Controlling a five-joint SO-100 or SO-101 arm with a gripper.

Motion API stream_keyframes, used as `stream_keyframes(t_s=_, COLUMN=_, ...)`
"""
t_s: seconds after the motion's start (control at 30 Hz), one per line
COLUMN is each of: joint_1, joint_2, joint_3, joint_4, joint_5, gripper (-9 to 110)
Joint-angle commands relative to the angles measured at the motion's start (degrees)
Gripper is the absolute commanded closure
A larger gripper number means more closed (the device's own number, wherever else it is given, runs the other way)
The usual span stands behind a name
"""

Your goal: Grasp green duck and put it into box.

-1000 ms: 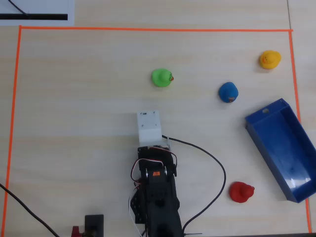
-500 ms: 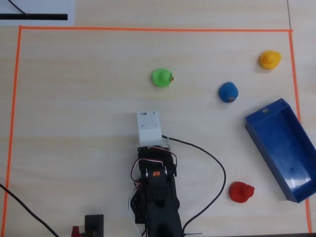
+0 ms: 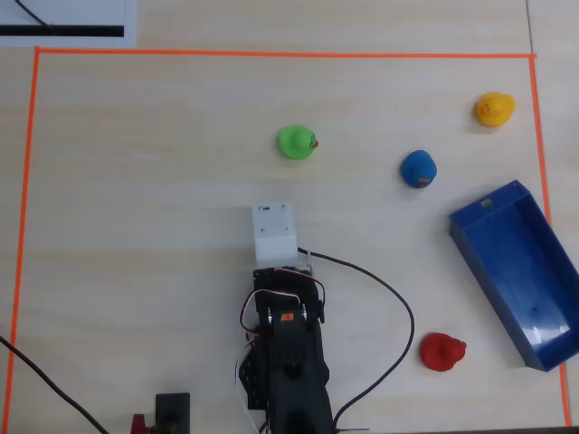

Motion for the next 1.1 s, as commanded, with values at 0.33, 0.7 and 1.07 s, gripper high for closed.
stream_keyframes(t_s=0.33, joint_1=4.39, joint_2=-40.08, joint_3=-23.2, joint_4=-50.98, joint_5=-1.05, gripper=91)
stream_keyframes(t_s=0.7, joint_1=8.26, joint_2=-67.32, joint_3=-42.71, joint_4=-62.31, joint_5=2.46, gripper=64)
stream_keyframes(t_s=1.07, joint_1=11.69, joint_2=-92.11, joint_3=-55.46, joint_4=-68.91, joint_5=-4.48, gripper=60)
